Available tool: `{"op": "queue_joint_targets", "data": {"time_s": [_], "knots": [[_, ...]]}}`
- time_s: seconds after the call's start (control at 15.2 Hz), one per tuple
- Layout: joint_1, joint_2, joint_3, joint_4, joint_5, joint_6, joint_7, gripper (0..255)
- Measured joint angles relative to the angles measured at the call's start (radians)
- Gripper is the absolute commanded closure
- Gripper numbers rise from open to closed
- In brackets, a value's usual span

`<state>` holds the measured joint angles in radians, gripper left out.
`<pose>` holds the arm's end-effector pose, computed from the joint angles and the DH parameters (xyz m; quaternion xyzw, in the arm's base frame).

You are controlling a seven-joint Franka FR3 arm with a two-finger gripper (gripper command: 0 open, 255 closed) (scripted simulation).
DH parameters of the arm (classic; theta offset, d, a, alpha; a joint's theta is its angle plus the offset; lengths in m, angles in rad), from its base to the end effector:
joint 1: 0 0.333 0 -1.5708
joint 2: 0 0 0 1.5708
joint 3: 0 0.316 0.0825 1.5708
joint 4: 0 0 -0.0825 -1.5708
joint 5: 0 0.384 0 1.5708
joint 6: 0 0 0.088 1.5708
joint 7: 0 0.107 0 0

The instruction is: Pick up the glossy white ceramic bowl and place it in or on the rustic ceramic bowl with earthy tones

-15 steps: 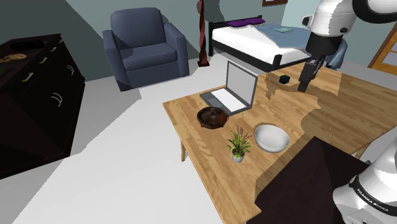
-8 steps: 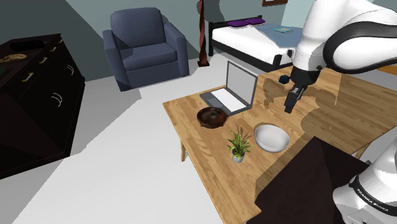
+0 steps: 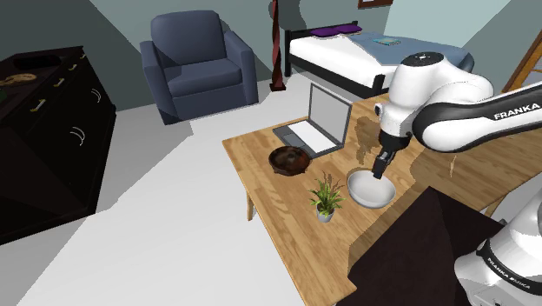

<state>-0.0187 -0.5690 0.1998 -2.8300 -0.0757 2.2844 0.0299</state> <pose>0.3347 0.0513 0.3549 0.9930 0.0848 0.0132 0.0814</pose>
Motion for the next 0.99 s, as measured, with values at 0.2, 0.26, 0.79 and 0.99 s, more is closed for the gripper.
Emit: {"op": "queue_joint_targets", "data": {"time_s": [0.2, 0.26, 0.79, 0.99], "knots": [[-0.039, 0.114, 0.029, -0.02, -0.05, 0.135, 0.043, 0], [-0.05, 0.159, 0.05, -0.029, -0.071, 0.187, 0.073, 0], [-0.28, 0.584, 0.162, 0.042, -0.62, 0.483, 0.516, 0], [-0.281, 0.688, 0.127, 0.086, -0.826, 0.507, 0.677, 0]]}}
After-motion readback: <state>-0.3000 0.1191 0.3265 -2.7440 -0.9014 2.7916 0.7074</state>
